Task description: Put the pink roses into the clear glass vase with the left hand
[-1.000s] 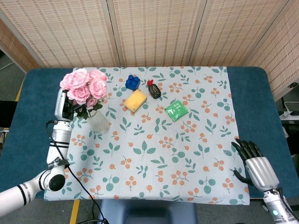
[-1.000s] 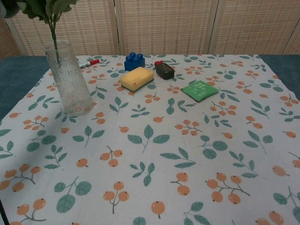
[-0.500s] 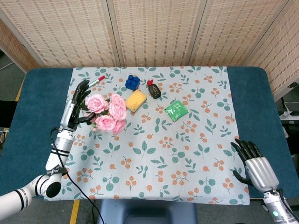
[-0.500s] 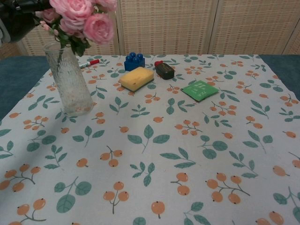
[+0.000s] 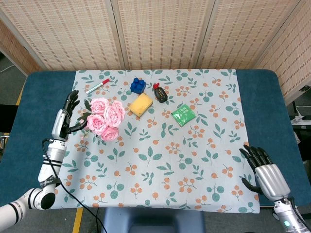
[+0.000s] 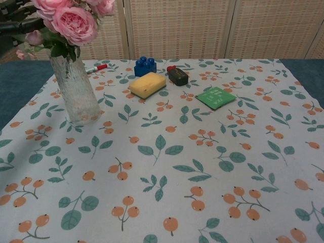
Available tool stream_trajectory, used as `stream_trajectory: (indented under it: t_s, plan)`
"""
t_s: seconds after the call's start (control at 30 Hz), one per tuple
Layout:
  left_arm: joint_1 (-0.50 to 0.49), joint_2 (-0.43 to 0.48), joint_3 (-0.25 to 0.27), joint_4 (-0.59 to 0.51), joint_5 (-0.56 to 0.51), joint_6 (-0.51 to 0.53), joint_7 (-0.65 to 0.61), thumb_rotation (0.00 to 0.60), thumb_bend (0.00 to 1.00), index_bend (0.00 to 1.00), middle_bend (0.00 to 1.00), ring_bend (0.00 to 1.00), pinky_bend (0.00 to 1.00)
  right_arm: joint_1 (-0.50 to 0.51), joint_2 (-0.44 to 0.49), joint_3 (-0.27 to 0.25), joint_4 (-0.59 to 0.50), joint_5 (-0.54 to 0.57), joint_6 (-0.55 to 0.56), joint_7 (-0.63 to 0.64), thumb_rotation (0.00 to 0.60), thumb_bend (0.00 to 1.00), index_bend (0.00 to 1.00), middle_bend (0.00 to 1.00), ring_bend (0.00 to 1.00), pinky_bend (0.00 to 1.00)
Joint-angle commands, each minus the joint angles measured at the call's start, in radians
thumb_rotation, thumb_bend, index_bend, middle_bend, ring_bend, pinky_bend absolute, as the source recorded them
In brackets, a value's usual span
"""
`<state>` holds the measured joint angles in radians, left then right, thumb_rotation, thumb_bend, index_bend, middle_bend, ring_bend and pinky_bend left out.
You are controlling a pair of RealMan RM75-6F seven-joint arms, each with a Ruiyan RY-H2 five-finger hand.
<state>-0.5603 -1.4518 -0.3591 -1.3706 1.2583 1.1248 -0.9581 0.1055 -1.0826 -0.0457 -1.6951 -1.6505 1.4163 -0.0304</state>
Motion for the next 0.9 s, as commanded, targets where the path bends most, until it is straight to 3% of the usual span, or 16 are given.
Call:
stream_trajectory:
  t_s: [0.03, 0.27, 0.5, 0.73, 0.9]
  plan:
    - [0.023, 0.005, 0.019, 0.000, 0.019, 0.014, -0.034, 0.600, 0.30, 0.00, 0.00, 0.00, 0.07, 0.001, -0.001, 0.000, 0.001, 0.001, -0.002, -0.001, 0.600, 0.21, 0.00, 0.00, 0.00, 0.00]
    - [0.090, 0.021, 0.082, 0.010, 0.081, 0.085, -0.021, 0.600, 0.30, 0.00, 0.00, 0.00, 0.07, 0.001, -0.002, 0.000, 0.003, -0.003, 0.002, 0.003, 0.600, 0.21, 0.00, 0.00, 0.00, 0.00]
    - [0.176, 0.020, 0.195, 0.089, 0.162, 0.186, 0.143, 0.600, 0.30, 0.00, 0.00, 0.00, 0.07, 0.003, 0.000, -0.005, 0.000, -0.008, -0.004, 0.002, 0.600, 0.21, 0.00, 0.00, 0.00, 0.00]
    - [0.309, 0.048, 0.319, 0.136, 0.228, 0.327, 0.464, 0.600, 0.30, 0.00, 0.00, 0.00, 0.07, 0.000, 0.000, -0.008, -0.004, -0.009, -0.002, -0.009, 0.600, 0.21, 0.00, 0.00, 0.00, 0.00]
    - [0.353, 0.093, 0.373, 0.084, 0.245, 0.337, 0.731, 0.600, 0.31, 0.00, 0.00, 0.00, 0.07, 0.001, -0.005, -0.009, -0.007, -0.003, -0.013, -0.029, 0.600, 0.21, 0.00, 0.00, 0.00, 0.00]
